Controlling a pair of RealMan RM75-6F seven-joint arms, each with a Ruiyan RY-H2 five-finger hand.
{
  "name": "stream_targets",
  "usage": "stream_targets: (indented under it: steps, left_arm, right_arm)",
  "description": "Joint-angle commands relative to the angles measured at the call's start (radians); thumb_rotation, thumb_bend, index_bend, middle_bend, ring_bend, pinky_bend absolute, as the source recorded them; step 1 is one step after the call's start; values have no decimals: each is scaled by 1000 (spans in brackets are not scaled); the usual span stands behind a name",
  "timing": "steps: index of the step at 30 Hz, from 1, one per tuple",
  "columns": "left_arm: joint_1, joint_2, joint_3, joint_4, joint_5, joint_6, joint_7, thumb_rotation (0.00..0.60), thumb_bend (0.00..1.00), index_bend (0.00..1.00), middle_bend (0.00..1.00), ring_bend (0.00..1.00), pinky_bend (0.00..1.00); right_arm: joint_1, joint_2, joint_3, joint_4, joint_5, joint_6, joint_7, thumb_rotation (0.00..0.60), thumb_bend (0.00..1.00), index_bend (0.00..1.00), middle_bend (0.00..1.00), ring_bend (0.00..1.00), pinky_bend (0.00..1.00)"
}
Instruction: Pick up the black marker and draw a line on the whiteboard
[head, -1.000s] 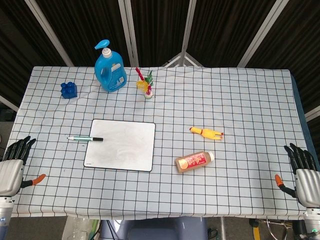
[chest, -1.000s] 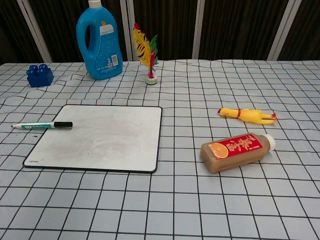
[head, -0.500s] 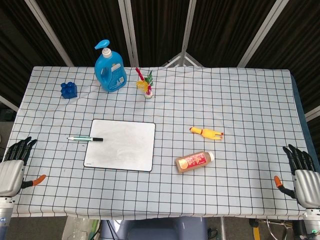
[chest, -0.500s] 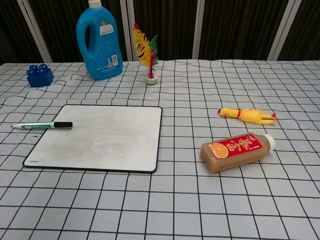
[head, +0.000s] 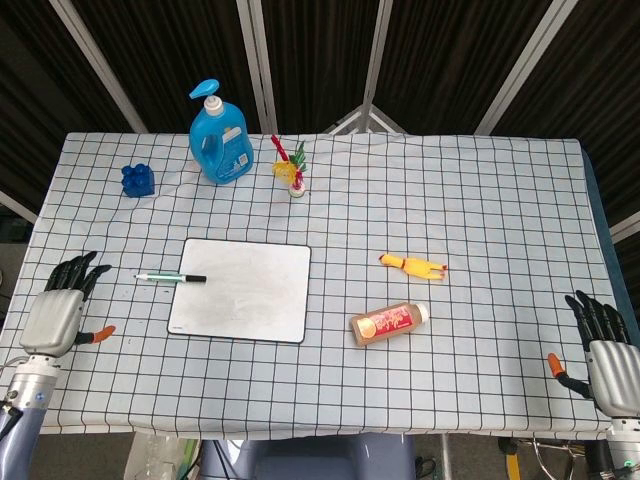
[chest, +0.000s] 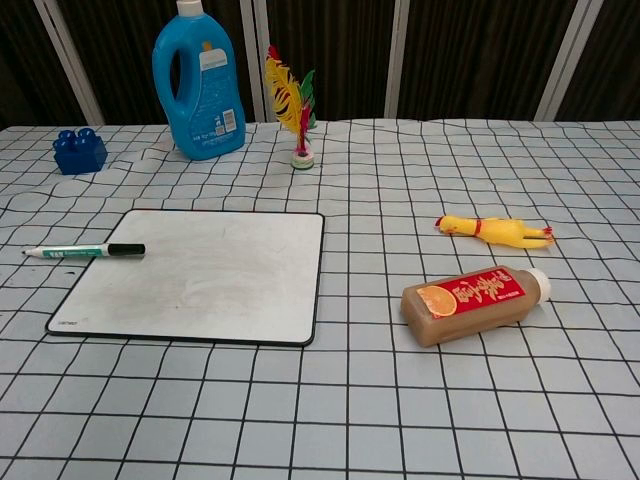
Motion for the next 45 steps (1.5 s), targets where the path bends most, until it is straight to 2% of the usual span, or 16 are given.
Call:
stream_targets:
  steps: [1, 5, 11, 19, 32, 45]
  left_arm:
    - [-78, -62, -52, 60, -96, -92, 72, 600, 258, 323, 0, 0, 0]
    - [-140, -124, -78, 129, -169, -157, 137, 600, 299, 382, 0, 0, 0]
    - [-215, -210, -102, 232, -247, -216, 213, 600, 353, 400, 0, 0, 0]
    - [-286, -293, -114, 337, -327, -285, 261, 600, 361, 408, 0, 0, 0]
    - [-345, -379, -105, 435, -374, -326, 283, 600, 398, 427, 0, 0, 0]
    - [-371, -419, -99, 495, -406, -348, 279, 600, 457, 467, 0, 0, 0]
  right_arm:
    - [0, 1, 2, 1, 5, -2, 8, 600, 354, 0, 0, 0, 0]
    - [2, 1, 4, 0, 7, -5, 15, 600, 354, 0, 0, 0, 0]
    - [2, 3, 5, -2, 11, -10, 26, 600, 354, 0, 0, 0, 0]
    - [7, 9, 9, -7, 19, -21, 41, 600, 354, 0, 0, 0, 0]
    - [10, 14, 14, -12, 26, -29, 46, 600, 354, 0, 0, 0, 0]
    - [12, 13, 17, -14, 32, -33, 46, 600, 354, 0, 0, 0, 0]
